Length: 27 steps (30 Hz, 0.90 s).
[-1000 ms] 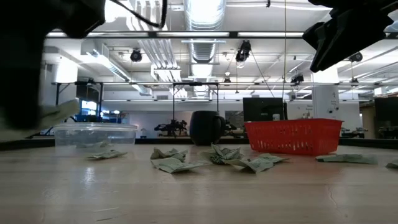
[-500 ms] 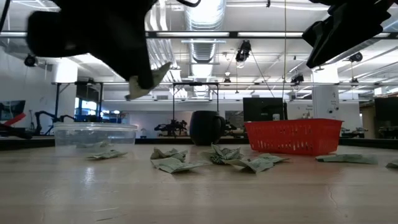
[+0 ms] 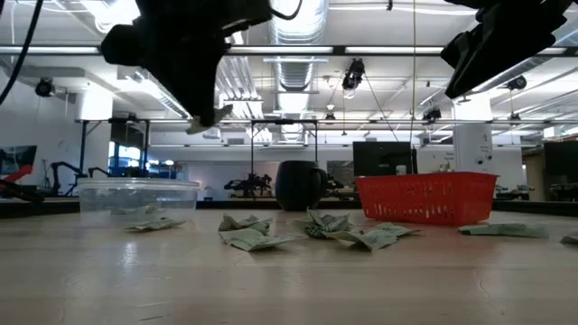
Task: Pick and place items into bin
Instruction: Put the stevia packet into the transparent bin
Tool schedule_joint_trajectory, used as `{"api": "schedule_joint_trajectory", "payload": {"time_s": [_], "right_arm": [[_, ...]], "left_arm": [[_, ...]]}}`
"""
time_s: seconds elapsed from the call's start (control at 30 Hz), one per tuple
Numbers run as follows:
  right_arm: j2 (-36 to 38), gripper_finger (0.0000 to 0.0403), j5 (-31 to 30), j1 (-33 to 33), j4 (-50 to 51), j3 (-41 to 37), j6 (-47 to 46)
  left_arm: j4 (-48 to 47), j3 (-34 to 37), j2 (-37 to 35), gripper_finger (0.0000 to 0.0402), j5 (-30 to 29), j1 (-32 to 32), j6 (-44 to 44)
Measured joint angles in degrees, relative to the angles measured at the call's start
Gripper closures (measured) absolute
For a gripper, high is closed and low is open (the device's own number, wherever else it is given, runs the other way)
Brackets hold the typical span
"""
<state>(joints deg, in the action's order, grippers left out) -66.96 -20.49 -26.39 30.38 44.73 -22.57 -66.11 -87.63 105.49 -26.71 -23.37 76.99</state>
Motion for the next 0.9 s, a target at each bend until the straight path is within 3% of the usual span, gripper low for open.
{"api": "schedule_joint_trajectory", "payload": {"time_s": [0.3,0.9], "right_arm": [[0.0,0.0338,0.0,0.0,-1.5,0.0,0.0],[0.0,0.0341,0.0,0.0,-2.4,0.0,0.0]], "left_arm": [[-10.6,0.5,-0.8,0.0401,0.3,2.9,-0.2],[-11.3,11.4,-0.9,0.0401,4.0,4.0,-1.3]]}}
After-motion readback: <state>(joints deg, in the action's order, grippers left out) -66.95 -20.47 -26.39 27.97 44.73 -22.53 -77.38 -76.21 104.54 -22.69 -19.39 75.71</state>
